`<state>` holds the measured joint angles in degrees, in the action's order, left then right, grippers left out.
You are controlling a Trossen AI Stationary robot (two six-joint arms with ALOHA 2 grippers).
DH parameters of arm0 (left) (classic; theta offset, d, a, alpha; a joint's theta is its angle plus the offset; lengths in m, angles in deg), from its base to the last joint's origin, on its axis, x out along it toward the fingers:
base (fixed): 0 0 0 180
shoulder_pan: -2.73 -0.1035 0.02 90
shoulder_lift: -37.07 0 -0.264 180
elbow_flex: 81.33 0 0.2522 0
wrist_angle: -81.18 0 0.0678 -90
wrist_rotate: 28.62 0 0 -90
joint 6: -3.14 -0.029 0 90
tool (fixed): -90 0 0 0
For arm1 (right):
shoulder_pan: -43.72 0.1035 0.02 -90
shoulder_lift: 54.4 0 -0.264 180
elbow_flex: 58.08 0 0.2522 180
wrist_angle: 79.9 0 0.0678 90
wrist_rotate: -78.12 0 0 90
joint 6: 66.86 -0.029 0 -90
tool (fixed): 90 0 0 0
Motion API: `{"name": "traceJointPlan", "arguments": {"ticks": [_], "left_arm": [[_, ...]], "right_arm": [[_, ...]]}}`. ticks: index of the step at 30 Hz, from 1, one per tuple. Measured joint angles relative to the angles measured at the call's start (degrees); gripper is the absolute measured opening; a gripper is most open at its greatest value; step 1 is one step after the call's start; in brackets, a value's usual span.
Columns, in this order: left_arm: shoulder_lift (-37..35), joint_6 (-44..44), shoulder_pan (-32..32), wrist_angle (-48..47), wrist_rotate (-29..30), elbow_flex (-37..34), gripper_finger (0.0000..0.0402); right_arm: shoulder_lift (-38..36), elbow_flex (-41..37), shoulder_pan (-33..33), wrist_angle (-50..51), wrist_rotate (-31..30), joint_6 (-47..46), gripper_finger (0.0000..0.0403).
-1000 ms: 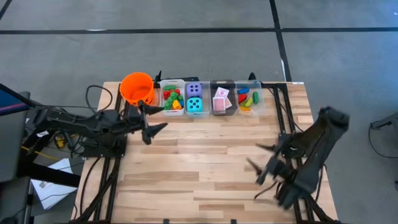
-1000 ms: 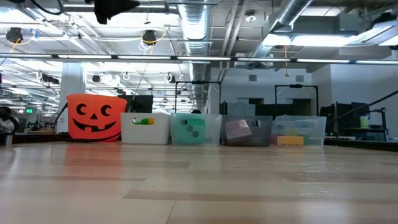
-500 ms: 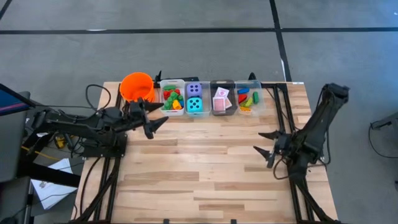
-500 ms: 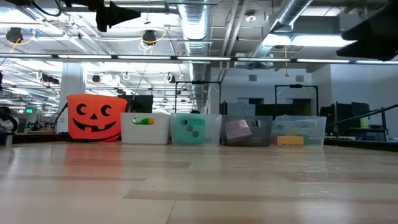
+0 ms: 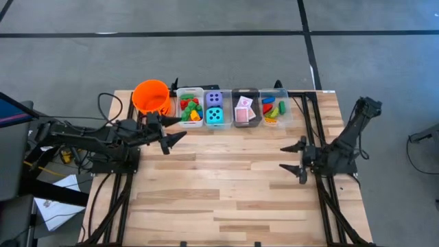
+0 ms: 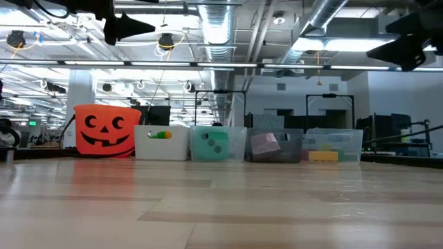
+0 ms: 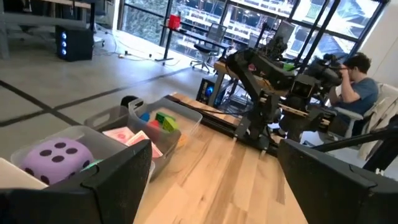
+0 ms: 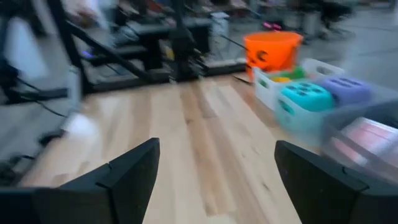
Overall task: Pick & Place Toys
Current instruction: Return to Home Position
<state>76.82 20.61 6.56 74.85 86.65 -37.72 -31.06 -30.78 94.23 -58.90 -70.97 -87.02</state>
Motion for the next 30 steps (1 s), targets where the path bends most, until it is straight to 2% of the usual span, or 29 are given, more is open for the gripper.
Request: {"name": "traceJointPlan", "arguments": {"ticks": [6,11,15,19,25,30], "left_arm": [[0.0,1.0,0.0,-2.5,-0.2,0.0,0.0342],[0.0,0.8,0.0,-4.2,-0.2,0.0,0.0342],[0.0,0.5,0.0,-9.1,-2.3,0.0,0.0342],[-0.1,0.5,0.1,-9.4,-5.4,-2.2,0.0342],[-2.8,2.9,0.1,-9.5,-5.6,-10.4,0.0342],[-7.2,6.8,0.1,-3.5,-5.8,-18.6,0.0342]], "right_arm": [[-7.5,-10.2,-12.3,-22.6,21.5,12.9,0.0311],[-11.7,-13.0,-21.8,-24.1,30.4,12.8,0.0311],[-12.8,-13.0,-27.0,-20.7,32.1,12.1,0.0311],[-12.9,-13.0,-30.9,-18.3,32.3,9.2,0.0311],[-12.9,-13.0,-33.8,-16.7,34.8,6.1,0.0311],[-12.9,-13.0,-35.2,-16.6,35.1,5.1,0.0311]]}}
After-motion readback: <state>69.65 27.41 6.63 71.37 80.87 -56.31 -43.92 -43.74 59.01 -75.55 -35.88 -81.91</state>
